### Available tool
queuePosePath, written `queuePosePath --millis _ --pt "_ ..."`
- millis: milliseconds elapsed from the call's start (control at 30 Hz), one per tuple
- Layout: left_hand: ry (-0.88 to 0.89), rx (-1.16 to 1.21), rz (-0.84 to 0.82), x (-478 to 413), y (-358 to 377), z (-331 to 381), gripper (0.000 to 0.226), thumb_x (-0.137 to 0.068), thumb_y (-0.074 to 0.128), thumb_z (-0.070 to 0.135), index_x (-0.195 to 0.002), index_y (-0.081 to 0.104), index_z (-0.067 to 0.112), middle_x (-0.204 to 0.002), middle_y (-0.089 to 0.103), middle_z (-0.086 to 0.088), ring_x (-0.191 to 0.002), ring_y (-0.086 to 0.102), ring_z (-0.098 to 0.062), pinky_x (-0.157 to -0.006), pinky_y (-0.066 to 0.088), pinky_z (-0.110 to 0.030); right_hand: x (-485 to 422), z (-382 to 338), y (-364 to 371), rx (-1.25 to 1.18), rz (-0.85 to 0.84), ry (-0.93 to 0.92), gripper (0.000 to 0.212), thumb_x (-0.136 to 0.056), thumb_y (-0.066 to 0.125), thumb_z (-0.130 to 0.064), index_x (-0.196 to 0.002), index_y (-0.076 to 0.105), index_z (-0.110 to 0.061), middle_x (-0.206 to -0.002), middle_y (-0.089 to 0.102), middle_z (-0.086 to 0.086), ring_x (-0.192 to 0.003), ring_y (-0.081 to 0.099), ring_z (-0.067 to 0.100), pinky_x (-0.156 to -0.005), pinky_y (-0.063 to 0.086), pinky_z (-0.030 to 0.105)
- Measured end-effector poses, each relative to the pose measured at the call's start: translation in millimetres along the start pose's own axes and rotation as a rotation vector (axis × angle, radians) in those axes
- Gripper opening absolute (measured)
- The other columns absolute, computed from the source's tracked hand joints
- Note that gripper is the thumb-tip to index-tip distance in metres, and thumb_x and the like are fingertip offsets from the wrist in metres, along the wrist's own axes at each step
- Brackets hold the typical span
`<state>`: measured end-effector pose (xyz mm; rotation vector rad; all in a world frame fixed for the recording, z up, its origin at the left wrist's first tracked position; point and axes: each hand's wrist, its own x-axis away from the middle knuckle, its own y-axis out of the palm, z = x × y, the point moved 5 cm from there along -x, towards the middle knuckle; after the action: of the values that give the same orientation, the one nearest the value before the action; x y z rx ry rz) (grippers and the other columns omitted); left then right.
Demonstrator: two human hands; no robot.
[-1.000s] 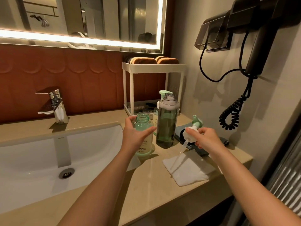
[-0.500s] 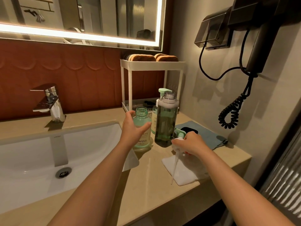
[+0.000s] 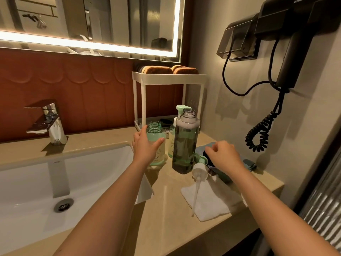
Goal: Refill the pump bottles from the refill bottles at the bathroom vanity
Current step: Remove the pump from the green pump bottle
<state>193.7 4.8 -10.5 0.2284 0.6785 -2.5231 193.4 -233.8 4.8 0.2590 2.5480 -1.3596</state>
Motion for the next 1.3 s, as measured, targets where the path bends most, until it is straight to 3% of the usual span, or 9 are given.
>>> queuePosePath --millis 100,233,367,500,700,800,967,1233,1300 --pt "0.015 0.050 -0.006 0.3 3.8 3.1 0.077 -0.088 0.061 0.032 -0.149 0.016 0.020 -0.151 0.025 -0.008 -0.138 0.027 -0.028 -0.109 0.031 -0.047 -22.4 -16.5 -23.4 -0.163 0.062 -0.065 0.030 -0.091 0.052 -0.029 -0.072 0.061 -0.008 -0.073 0.062 0.012 -0.073 0.056 0.026 -0.063 0.038 0.030" --pt "0.009 0.124 -0.047 2.5 5.5 6.8 0.083 -0.090 0.059 0.029 -0.150 0.003 0.016 -0.157 0.012 -0.006 -0.143 0.017 -0.025 -0.112 0.024 -0.042 -63.4 -51.9 -51.0 -0.361 0.066 -0.189 0.018 -0.091 0.056 -0.031 -0.094 0.063 -0.015 -0.090 0.061 0.001 -0.088 0.054 0.016 -0.072 0.038 0.027" --pt "0.067 0.132 -0.020 -3.9 -5.3 19.3 0.073 -0.093 0.052 0.037 -0.149 0.011 0.016 -0.156 0.016 -0.006 -0.141 0.022 -0.026 -0.112 0.028 -0.044 -98.1 -96.4 -53.4 -0.259 -0.181 -0.300 0.037 -0.092 0.055 -0.032 -0.123 0.055 -0.013 -0.120 0.056 0.005 -0.109 0.052 0.019 -0.082 0.041 0.028" --pt "0.122 0.118 -0.015 -11.8 -15.3 29.4 0.062 -0.093 0.051 0.039 -0.145 0.023 0.017 -0.152 0.023 -0.006 -0.136 0.030 -0.025 -0.109 0.033 -0.044 -115.0 -126.2 -35.4 -0.049 -0.367 -0.340 0.047 -0.089 0.059 -0.032 -0.131 0.050 -0.012 -0.136 0.049 0.007 -0.124 0.046 0.023 -0.094 0.041 0.031" --pt "0.130 0.072 -0.052 -20.6 -23.6 30.1 0.055 -0.093 0.049 0.042 -0.139 0.032 0.018 -0.147 0.029 -0.006 -0.131 0.036 -0.024 -0.106 0.036 -0.042 -128.8 -138.4 -14.1 0.196 -0.420 -0.355 0.039 -0.088 0.062 -0.030 -0.121 0.060 -0.010 -0.122 0.058 0.008 -0.101 0.052 0.017 -0.078 0.044 0.027" --pt "0.123 0.065 -0.060 -26.4 -28.7 28.7 0.054 -0.094 0.048 0.042 -0.139 0.033 0.017 -0.147 0.029 -0.005 -0.131 0.036 -0.024 -0.106 0.037 -0.043 -131.7 -142.2 -8.0 0.246 -0.432 -0.366 0.041 -0.090 0.058 -0.032 -0.124 0.057 -0.008 -0.121 0.058 0.008 -0.103 0.054 0.019 -0.079 0.045 0.027" --pt "0.173 0.107 -0.026 -26.0 -34.5 39.0 0.047 -0.095 0.048 0.036 -0.136 0.037 0.016 -0.143 0.036 -0.004 -0.125 0.039 -0.015 -0.095 0.036 -0.029 -133.9 -157.0 -30.7 0.187 -0.299 -0.445 0.032 -0.093 0.053 -0.027 -0.117 0.060 -0.007 -0.105 0.060 0.007 -0.084 0.056 0.014 -0.071 0.045 0.024" --pt "0.244 0.153 -0.032 -16.5 -41.0 71.4 0.055 -0.092 0.054 0.037 -0.140 0.036 0.019 -0.146 0.038 -0.001 -0.133 0.036 -0.017 -0.104 0.034 -0.034 -115.9 -191.7 -93.3 0.076 -0.048 -0.603 0.035 -0.094 0.052 -0.028 -0.124 0.053 -0.011 -0.118 0.057 0.007 -0.094 0.050 0.014 -0.073 0.039 0.025" --pt "0.285 0.169 -0.033 -10.0 -47.7 86.6 0.058 -0.091 0.056 0.037 -0.142 0.034 0.019 -0.147 0.039 0.000 -0.133 0.037 -0.016 -0.102 0.033 -0.030 -104.1 -199.9 -110.5 0.052 0.002 -0.635 0.035 -0.094 0.051 -0.028 -0.125 0.052 -0.012 -0.122 0.056 0.007 -0.097 0.049 0.014 -0.076 0.039 0.026"
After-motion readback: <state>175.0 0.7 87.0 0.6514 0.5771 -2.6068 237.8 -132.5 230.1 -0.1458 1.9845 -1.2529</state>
